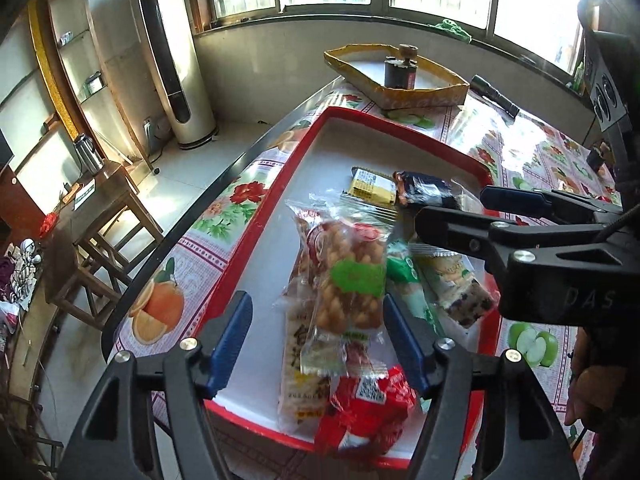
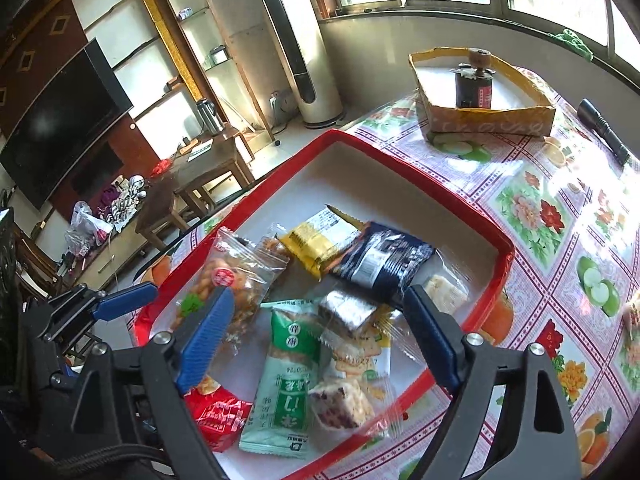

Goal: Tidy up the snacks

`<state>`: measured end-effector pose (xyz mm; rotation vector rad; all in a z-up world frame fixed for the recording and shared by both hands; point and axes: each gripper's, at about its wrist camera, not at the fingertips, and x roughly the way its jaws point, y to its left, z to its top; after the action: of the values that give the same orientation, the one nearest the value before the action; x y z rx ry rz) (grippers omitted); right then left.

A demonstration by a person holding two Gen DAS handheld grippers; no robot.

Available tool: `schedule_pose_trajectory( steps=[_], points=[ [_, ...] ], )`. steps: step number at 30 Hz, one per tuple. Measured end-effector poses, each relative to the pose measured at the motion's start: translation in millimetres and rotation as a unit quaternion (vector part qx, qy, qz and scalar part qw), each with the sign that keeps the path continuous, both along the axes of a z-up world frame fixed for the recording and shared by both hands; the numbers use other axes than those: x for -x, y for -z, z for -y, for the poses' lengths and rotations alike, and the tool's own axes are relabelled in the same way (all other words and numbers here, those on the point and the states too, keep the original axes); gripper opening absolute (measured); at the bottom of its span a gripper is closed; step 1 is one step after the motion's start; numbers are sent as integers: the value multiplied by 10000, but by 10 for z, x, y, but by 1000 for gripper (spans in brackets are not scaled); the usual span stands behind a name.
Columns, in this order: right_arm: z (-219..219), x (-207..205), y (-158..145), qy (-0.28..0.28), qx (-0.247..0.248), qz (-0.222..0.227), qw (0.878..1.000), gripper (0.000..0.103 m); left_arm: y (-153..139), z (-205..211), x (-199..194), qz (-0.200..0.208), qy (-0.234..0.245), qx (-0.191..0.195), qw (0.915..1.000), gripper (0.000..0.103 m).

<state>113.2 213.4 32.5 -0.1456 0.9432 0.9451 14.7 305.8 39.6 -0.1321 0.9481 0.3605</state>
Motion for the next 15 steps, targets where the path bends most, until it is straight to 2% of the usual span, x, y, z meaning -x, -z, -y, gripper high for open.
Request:
schedule_pose_trajectory(
  steps=[7, 15],
  points=[
    [70, 98, -30, -8, -13, 50, 10000, 87, -29, 51, 82, -8, -47, -58, 10000, 68],
    [256, 247, -107, 46, -30, 190, 9998, 87, -82, 196, 209, 56, -121, -313, 9994, 68]
  ],
)
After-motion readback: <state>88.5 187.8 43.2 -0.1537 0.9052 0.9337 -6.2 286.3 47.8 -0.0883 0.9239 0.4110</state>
